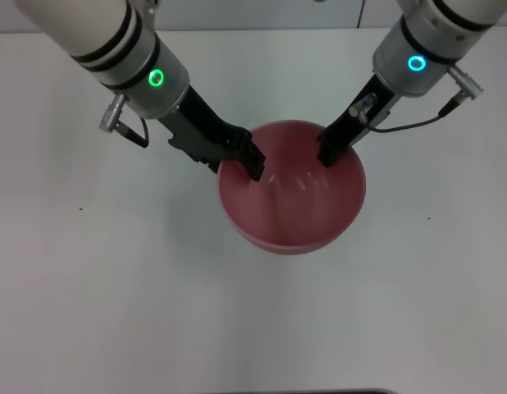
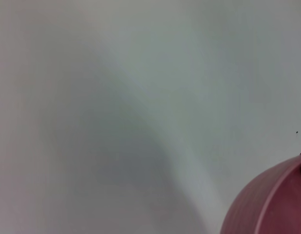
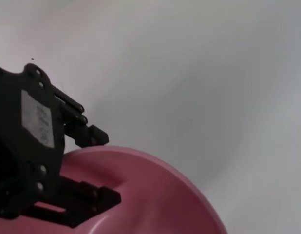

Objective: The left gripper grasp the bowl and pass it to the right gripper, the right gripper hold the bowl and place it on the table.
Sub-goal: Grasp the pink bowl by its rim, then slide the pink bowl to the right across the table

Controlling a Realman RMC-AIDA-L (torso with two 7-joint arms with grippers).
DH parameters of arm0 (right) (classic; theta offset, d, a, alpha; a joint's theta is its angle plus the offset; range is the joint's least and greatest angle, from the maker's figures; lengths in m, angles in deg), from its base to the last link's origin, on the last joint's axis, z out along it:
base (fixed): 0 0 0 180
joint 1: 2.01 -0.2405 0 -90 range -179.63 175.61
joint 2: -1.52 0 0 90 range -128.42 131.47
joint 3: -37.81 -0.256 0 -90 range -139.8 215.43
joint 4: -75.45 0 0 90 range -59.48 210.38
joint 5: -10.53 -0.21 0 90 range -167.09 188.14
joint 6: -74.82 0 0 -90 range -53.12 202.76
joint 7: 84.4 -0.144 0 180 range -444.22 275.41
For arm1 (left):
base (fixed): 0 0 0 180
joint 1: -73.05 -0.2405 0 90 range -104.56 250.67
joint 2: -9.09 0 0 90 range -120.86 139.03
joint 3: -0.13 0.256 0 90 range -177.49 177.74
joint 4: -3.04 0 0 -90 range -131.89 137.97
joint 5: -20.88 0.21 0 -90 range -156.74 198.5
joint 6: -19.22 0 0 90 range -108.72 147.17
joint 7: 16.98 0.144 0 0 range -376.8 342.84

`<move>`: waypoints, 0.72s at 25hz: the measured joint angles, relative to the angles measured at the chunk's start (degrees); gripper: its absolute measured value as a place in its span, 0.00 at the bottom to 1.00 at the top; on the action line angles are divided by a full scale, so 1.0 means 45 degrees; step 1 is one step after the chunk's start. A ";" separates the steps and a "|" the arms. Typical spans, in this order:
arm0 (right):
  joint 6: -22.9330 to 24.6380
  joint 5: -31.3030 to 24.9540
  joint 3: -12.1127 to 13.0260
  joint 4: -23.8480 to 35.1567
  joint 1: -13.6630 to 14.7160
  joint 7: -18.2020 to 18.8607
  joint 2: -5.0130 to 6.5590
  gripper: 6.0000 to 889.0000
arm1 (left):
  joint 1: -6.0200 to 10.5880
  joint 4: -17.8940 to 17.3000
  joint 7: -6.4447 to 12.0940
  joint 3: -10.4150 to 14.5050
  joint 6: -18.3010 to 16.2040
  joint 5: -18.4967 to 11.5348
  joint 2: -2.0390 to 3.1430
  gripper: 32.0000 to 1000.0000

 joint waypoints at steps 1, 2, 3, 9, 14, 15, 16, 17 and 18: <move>-0.0006 0.0000 0.0000 -0.0001 0.0001 0.0001 0.0002 0.03 | -0.0078 -0.0142 -0.0012 -0.0010 -0.0062 -0.0001 0.0000 0.43; -0.0007 0.0004 0.0000 -0.0006 0.0009 0.0006 0.0008 0.03 | -0.0146 -0.0282 -0.0032 -0.0018 -0.0113 0.0000 -0.0001 0.47; -0.0009 0.0008 0.0000 -0.0011 0.0023 0.0011 0.0013 0.02 | -0.0200 -0.0417 -0.0054 -0.0024 -0.0154 -0.0001 0.0000 0.52; -0.0018 0.0032 0.0000 -0.0025 0.0070 0.0065 0.0025 0.02 | -0.0689 -0.1500 -0.0108 -0.0303 -0.0665 -0.0016 0.0009 0.77; -0.0021 0.0178 -0.0041 0.0024 0.0210 0.0078 0.0031 0.02 | -0.1130 -0.2437 -0.0119 -0.0662 -0.1064 -0.0019 0.0031 0.84; -0.0021 0.0180 -0.0073 0.0054 0.0291 0.0079 0.0031 0.02 | -0.1244 -0.2640 -0.0137 -0.0756 -0.1143 0.0004 0.0035 0.86; -0.0021 0.0180 -0.0101 0.0083 0.0382 0.0081 0.0033 0.02 | -0.1333 -0.2797 -0.0152 -0.0849 -0.1193 0.0036 0.0040 0.86; -0.0021 0.0180 -0.0129 0.0094 0.0468 0.0082 0.0032 0.02 | -0.1406 -0.2883 -0.0159 -0.0939 -0.1214 0.0061 0.0043 0.86; -0.0021 0.0180 -0.0148 0.0098 0.0566 0.0084 0.0032 0.02 | -0.1472 -0.2954 -0.0165 -0.1028 -0.1240 0.0084 0.0049 0.86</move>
